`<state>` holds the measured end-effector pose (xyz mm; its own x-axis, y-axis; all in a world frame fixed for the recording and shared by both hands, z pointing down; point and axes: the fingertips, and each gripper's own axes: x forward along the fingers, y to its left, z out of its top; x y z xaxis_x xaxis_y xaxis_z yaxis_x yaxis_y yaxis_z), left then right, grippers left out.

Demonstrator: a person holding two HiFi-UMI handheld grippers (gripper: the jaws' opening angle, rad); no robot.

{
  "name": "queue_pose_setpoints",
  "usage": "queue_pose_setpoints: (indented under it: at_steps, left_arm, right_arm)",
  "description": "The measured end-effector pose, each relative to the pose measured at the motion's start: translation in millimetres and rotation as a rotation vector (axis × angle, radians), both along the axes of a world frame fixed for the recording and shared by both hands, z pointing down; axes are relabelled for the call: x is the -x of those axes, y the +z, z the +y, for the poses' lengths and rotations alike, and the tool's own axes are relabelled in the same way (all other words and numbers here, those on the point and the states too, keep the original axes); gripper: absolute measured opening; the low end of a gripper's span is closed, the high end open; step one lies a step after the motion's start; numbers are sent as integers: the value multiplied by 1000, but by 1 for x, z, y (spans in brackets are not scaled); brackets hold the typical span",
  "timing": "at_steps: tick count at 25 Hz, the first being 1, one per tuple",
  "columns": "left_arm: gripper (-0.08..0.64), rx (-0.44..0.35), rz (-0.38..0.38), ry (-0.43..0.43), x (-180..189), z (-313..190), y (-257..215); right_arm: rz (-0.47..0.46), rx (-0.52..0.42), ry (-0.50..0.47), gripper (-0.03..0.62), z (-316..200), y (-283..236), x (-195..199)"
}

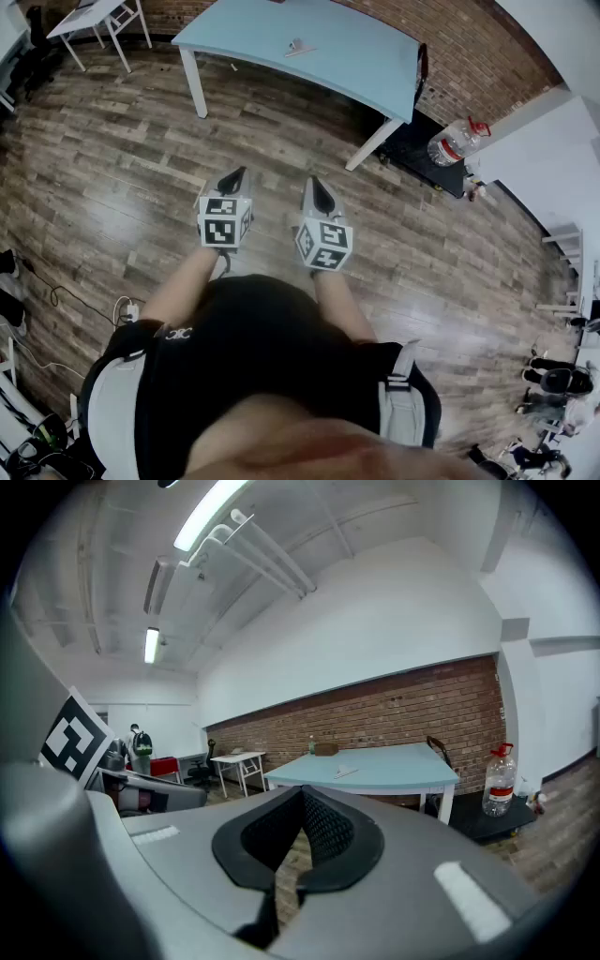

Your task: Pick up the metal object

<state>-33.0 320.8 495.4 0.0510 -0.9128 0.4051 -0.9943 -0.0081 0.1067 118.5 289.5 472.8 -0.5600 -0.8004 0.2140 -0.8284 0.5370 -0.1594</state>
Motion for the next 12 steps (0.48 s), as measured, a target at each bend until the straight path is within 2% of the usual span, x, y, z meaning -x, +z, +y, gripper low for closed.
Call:
queue_pose_setpoints:
  at_steps: [7, 12]
  left_arm:
    - [0, -3, 15, -4, 18, -4, 3]
    - [0, -4, 21, 19, 37, -8, 4]
  right_arm:
    - [-1, -7, 24, 12, -10, 1, 13]
    - [-40, -23, 89, 14, -12, -2, 25]
